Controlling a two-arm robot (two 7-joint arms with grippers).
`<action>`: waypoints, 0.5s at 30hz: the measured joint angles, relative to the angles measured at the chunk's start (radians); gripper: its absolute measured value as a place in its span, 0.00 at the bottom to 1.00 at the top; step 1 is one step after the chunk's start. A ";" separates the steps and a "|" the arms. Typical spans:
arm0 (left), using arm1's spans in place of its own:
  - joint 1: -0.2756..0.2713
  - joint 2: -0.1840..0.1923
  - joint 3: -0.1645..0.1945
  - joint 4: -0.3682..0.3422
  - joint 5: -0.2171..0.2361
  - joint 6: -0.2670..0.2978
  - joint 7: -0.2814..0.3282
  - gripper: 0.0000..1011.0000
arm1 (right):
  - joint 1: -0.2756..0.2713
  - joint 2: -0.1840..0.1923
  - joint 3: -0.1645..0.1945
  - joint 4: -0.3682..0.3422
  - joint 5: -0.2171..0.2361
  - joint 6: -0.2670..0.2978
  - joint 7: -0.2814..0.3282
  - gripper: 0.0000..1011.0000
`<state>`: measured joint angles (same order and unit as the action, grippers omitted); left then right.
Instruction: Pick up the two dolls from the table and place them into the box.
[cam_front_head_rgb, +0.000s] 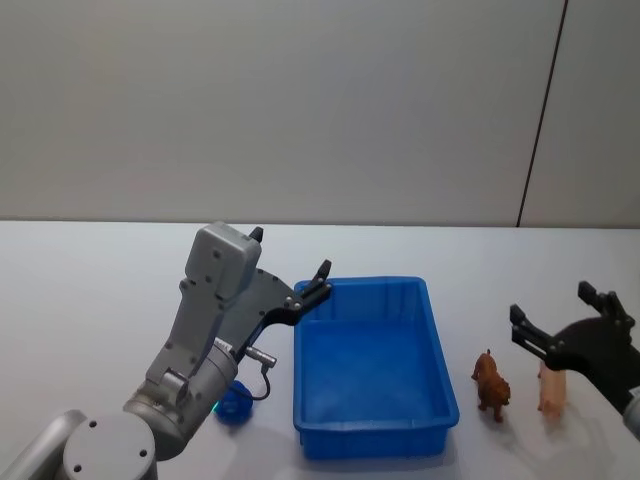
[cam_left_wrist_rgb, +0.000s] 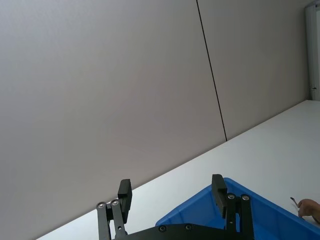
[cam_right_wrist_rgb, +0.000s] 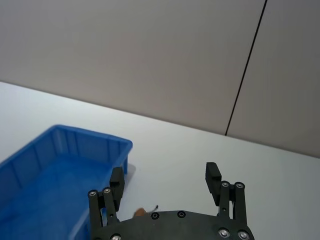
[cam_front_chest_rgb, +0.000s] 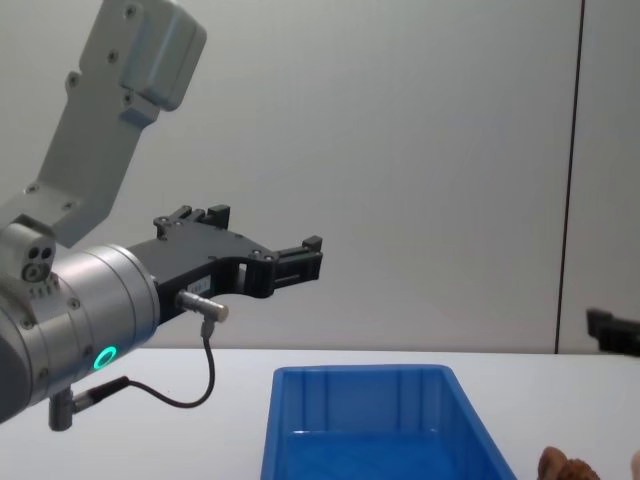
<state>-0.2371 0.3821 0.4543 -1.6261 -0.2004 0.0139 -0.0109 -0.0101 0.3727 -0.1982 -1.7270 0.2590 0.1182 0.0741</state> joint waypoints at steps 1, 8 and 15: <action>0.000 0.000 0.000 0.000 0.000 0.000 0.000 0.99 | 0.000 0.002 0.002 0.002 0.000 0.007 0.000 0.99; 0.000 0.000 0.000 0.000 0.000 0.000 0.000 0.99 | -0.004 0.018 0.013 0.027 -0.006 0.072 0.002 0.99; 0.000 0.000 0.000 0.000 0.000 0.000 0.000 0.99 | -0.003 0.021 0.016 0.060 -0.014 0.127 0.000 0.99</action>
<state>-0.2371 0.3821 0.4542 -1.6262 -0.2004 0.0139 -0.0109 -0.0128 0.3939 -0.1817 -1.6674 0.2452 0.2453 0.0740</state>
